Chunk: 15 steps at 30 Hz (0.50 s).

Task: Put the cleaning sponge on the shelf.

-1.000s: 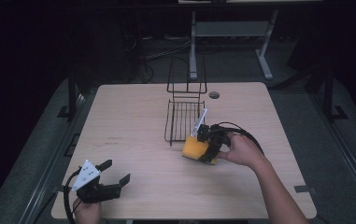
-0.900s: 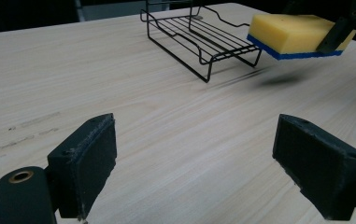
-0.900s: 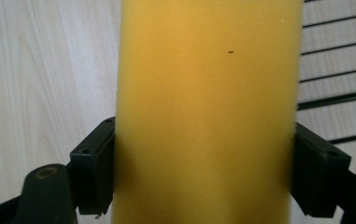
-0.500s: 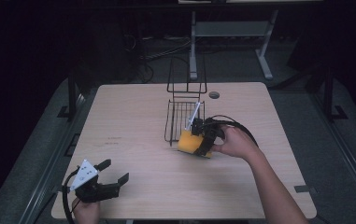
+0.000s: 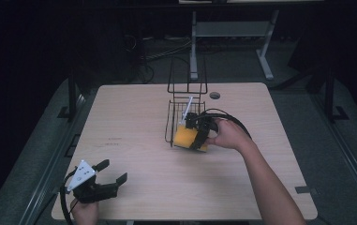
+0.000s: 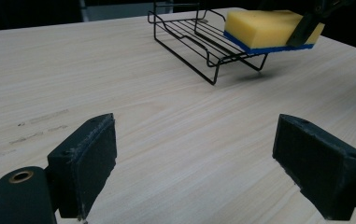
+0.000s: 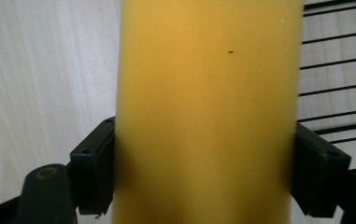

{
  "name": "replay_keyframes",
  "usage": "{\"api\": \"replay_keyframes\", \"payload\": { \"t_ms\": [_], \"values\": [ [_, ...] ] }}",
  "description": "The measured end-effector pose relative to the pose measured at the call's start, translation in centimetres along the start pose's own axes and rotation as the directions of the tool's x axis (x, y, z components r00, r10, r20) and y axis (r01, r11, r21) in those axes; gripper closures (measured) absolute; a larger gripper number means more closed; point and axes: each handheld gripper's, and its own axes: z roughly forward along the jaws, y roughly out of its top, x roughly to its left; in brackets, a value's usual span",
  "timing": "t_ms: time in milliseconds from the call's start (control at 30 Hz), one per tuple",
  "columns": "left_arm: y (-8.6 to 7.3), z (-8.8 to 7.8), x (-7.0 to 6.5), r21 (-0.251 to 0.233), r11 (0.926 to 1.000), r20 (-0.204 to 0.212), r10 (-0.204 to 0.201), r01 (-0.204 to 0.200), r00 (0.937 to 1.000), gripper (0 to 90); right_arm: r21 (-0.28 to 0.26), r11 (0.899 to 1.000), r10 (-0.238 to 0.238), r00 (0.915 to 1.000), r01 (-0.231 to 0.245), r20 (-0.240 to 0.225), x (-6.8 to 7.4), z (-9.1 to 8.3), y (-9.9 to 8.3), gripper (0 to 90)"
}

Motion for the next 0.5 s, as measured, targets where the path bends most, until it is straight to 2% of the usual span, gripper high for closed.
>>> {"api": "replay_keyframes", "payload": {
  "t_ms": [200, 333, 400, 500],
  "values": [
    [0.0, 0.0, 0.1, -0.006, 1.0, -0.001, 0.0, 0.0, 1.0, 13.0, 0.016, 1.0, -0.014, 0.9999, 0.014, -0.007, -0.6, 0.3, 0.7, 21.9],
    [0.0, -0.1, 0.1, -0.009, 1.0, -0.001, -0.003, 0.003, 1.0, 13.0, 0.007, 1.0, -0.011, 0.9999, 0.011, -0.005, -1.1, 0.1, 1.1, 21.9],
    [0.0, -0.1, 0.2, -0.008, 1.0, 0.0, -0.004, 0.004, 1.0, 13.0, 0.029, 0.999, -0.019, 0.9998, 0.019, -0.008, -1.5, 0.1, 1.4, 21.9],
    [0.0, 0.0, 0.2, -0.007, 1.0, 0.001, -0.005, 0.005, 1.0, 13.0, 0.02, 1.0, -0.008, 0.9999, 0.009, -0.007, -1.8, 0.0, 1.7, 21.9]
  ]
}}
